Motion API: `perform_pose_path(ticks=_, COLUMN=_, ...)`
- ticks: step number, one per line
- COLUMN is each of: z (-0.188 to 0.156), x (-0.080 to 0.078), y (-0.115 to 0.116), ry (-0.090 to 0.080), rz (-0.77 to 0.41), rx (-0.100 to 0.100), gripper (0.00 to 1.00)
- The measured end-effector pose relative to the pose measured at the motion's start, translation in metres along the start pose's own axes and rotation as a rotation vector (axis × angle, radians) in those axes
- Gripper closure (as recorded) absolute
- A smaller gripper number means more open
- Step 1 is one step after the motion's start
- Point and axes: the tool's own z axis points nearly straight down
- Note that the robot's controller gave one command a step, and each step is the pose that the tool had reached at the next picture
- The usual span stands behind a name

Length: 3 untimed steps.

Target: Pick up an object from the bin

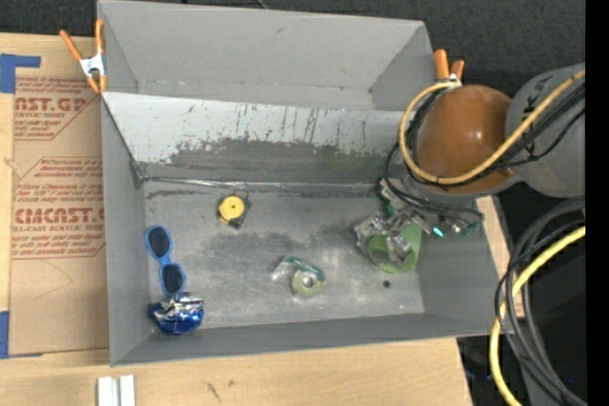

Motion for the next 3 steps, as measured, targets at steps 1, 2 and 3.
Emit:
perform_pose_path(ticks=1, z=0.008, x=0.001, y=-0.041, ry=0.011, rz=-0.364, rx=-0.020, gripper=0.00)
perform_pose_path(ticks=2, z=0.008, x=0.007, y=-0.043, ry=0.027, rz=-0.363, rx=-0.026, gripper=1.00)
perform_pose_path(ticks=3, z=-0.076, x=0.014, y=-0.035, ry=-0.002, rz=-0.326, rx=0.007, gripper=1.00)
